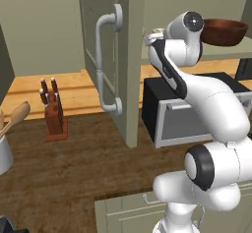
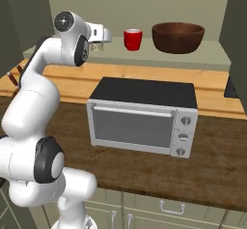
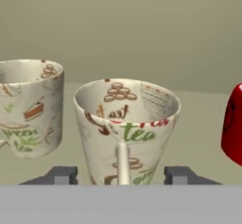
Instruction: Gather all objects into one cabinet and sort the glasses and bowls to opposite sides.
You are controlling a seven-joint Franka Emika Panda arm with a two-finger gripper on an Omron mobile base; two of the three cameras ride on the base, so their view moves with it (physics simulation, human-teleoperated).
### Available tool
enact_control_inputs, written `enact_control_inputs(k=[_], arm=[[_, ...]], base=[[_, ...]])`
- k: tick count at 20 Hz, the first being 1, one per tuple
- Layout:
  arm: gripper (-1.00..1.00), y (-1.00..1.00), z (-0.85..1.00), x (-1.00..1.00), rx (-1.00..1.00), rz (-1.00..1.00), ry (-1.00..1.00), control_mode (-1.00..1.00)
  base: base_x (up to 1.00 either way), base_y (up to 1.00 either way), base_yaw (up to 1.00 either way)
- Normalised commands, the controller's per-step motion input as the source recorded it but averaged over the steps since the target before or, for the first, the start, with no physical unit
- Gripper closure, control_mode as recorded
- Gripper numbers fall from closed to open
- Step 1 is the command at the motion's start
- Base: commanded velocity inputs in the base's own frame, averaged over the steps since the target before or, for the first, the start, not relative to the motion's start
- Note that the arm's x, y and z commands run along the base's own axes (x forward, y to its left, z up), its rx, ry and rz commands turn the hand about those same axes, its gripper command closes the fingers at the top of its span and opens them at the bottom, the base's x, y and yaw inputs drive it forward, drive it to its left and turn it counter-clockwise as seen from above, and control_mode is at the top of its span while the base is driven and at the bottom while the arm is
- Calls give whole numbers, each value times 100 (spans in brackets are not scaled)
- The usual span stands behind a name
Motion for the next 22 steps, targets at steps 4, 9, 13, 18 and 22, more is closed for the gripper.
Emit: enact_control_inputs(k=[4,9,13,18,22], arm=[[-100,0,0,-51,0,0,-2,-100],[-100,-6,0,-100,0,0,-11,-100],[-100,-47,0,-100,1,0,-18,-100],[-100,-55,0,-100,6,0,-19,-100],[-100,-76,-10,-100,5,0,-12,-100]], base=[[0,0,0],[0,0,0],[0,0,0],[0,0,0],[0,0,0]])
